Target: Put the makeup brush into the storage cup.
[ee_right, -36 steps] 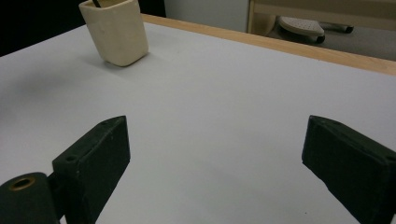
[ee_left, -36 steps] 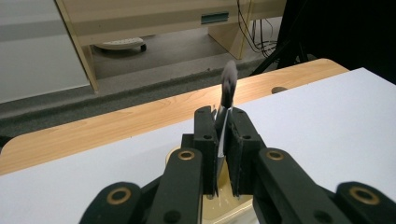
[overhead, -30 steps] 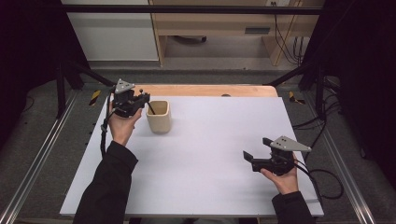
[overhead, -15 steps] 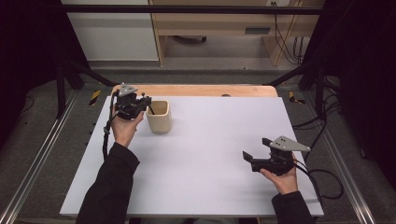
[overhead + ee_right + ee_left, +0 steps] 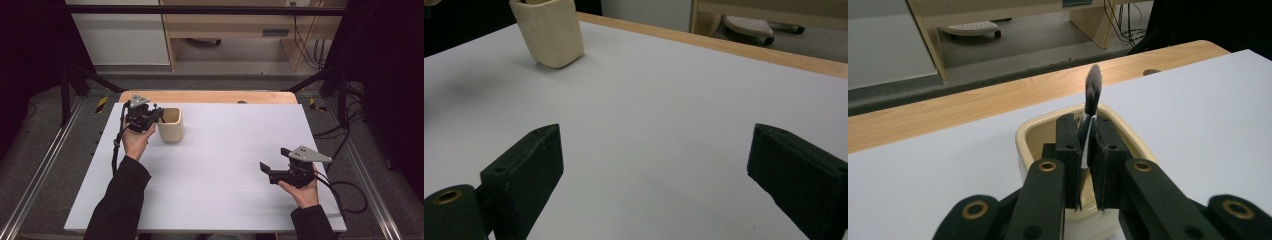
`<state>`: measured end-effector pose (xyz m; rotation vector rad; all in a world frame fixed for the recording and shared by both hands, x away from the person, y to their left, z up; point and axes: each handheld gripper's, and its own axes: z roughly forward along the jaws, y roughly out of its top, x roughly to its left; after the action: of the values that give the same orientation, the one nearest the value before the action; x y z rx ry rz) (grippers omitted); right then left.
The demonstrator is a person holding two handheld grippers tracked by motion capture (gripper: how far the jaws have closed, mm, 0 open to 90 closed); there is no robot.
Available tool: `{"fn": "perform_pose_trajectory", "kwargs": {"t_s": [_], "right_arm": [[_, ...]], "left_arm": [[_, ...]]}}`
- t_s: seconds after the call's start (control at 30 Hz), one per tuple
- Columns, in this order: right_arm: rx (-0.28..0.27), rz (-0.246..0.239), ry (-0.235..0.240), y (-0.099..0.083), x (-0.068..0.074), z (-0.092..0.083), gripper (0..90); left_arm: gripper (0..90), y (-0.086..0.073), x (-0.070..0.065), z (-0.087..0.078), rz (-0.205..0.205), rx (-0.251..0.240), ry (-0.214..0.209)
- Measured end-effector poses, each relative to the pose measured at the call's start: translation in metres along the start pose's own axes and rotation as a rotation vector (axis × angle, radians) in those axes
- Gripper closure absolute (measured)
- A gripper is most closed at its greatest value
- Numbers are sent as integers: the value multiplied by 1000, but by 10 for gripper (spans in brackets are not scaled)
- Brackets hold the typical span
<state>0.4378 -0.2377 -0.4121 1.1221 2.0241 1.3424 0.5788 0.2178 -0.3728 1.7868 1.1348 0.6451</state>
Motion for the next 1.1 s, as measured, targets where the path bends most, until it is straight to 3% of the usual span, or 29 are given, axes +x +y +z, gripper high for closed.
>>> {"fn": "perform_pose_trajectory", "kwargs": {"t_s": [0.23, 0.47, 0.77, 1.1], "right_arm": [[1, 2, 0, 0, 0, 0, 82], [-3, 4, -1, 1, 0, -2, 82], [-15, 3, -2, 2, 0, -4, 82], [-27, 4, 2, 3, 0, -6, 80]], "left_arm": [[833, -3, 0, 0, 1, 6, -12], [785, -1, 1, -16, -4, -37, -11], [594, 5, 3, -44, -2, -108, -45], [403, 1, -5, -74, 47, -138, -98]]}}
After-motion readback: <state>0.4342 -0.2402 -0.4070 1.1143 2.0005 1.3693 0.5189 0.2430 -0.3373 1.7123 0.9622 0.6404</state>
